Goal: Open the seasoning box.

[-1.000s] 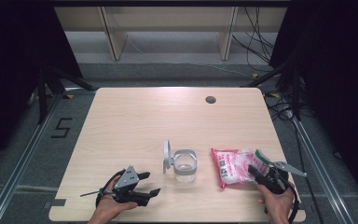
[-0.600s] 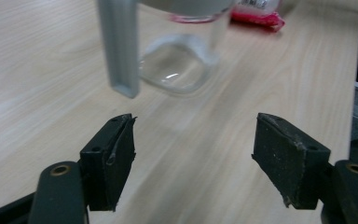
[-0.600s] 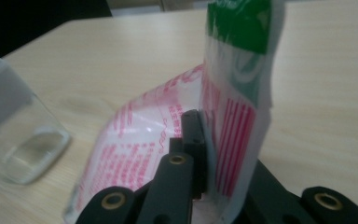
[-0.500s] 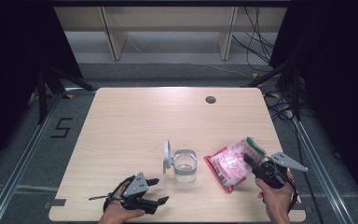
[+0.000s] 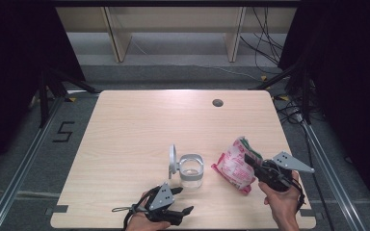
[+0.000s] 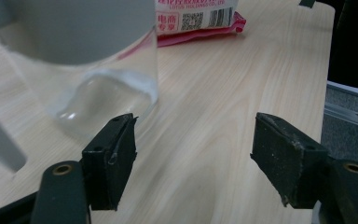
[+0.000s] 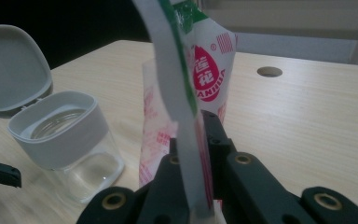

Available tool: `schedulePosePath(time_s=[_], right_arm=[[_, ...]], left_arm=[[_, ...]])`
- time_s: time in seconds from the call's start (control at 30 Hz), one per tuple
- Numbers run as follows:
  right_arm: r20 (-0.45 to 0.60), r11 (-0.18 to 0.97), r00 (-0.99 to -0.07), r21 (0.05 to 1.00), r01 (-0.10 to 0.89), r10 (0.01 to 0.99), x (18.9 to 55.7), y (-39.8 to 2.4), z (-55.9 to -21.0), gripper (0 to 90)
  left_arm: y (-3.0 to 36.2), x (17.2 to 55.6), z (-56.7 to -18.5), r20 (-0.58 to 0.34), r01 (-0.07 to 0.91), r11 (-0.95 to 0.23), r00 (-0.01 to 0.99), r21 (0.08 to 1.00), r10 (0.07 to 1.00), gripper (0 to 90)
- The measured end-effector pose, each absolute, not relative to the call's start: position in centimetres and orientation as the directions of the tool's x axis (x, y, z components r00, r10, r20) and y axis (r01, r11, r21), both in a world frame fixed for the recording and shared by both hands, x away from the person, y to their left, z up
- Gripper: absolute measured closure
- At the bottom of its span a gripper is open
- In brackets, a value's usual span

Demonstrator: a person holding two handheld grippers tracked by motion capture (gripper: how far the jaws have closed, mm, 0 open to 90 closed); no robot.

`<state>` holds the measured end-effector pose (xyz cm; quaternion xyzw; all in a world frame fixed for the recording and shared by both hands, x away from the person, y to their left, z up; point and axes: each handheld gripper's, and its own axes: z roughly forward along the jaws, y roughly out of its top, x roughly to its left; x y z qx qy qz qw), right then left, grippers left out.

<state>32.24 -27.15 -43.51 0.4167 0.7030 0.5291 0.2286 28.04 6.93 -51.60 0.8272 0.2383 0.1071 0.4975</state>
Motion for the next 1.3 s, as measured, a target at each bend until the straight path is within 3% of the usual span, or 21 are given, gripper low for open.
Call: schedulePosePath(time_s=[0.43,0.73,1.13,1.23,1.27,1.3], right_arm=[[0.033,0.225,-0.631,0.919,0.324,0.775,30.9,-26.6,-38.9,90.0],[0.040,0.219,-0.654,0.925,0.310,0.755,28.9,-26.6,-35.6,90.0],[0.033,0.221,-0.706,0.939,0.265,0.707,27.6,-25.3,-33.8,90.0],[0.052,0.225,-0.728,0.934,0.277,0.684,27.5,-24.9,-34.0,90.0],[0.030,0.235,-0.730,0.937,0.258,0.682,27.8,-24.7,-34.1,90.0],[0.057,0.232,-0.736,0.930,0.285,0.675,27.7,-24.4,-34.1,90.0]], left_arm=[[0.3,28.5,-51.7,0.010,0.244,-0.412,0.851,0.878,0.525,30.8],[-1.4,28.9,-51.0,0.056,0.193,-0.423,0.859,0.885,0.509,32.0],[-3.3,29.6,-51.1,0.022,0.198,-0.387,0.869,0.900,0.495,32.1],[-3.7,29.5,-50.9,0.062,0.138,-0.367,0.873,0.920,0.483,44.1],[-3.8,29.6,-50.9,0.082,0.113,-0.366,0.875,0.924,0.477,56.6],[-4.2,29.9,-50.6,0.103,0.103,-0.399,0.880,0.911,0.463,62.4]])
